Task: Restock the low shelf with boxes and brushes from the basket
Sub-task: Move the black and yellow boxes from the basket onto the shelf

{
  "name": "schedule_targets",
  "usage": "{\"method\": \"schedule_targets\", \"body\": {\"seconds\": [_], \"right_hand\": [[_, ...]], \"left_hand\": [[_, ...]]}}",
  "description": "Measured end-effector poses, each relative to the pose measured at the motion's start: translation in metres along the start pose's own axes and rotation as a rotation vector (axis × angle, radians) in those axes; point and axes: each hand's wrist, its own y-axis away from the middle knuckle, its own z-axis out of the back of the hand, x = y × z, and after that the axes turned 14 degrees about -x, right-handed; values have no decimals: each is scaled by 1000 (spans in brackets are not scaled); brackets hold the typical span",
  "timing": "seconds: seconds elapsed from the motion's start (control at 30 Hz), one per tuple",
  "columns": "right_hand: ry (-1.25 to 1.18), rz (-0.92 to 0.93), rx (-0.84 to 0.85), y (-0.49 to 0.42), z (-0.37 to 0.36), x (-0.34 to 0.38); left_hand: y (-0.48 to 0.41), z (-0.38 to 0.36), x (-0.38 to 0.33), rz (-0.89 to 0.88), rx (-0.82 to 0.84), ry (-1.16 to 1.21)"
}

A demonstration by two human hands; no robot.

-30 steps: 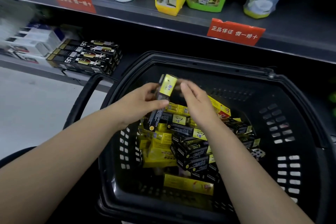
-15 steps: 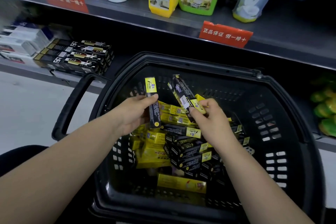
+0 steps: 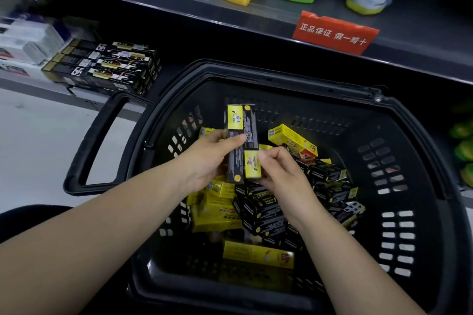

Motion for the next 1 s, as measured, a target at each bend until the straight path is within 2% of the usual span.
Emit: {"method": "schedule_targets", "body": {"seconds": [0.13,0.3,0.37,0.47,0.57,0.63,0.83,1.0], "right_hand": [[-109,-72,-109,-10,6,2],[-48,-36,28,-19,15,4],[-54,-35,-6,-21,22,8],[-110,-46,-239,-26,32,12],[-313,-47,-539,-29,39,13],[-389,-38,-615,-28,39,15],[-271,-94,-345,-14,11,7],[17,-7,-62,-6,-2,2]], "left_hand": [[-1,-1,0,-46,146,-191],[-2,0,-9,-2,239,-253],[-2,-2,-9,33,215,-217],[-4,-5,-7,88,87,-113],[-8,-6,-4,131,-32,9],[-8,-8,-2,150,-73,89],[-5,-12,1,192,-25,305],[-4,-12,2,100,-35,335]]}}
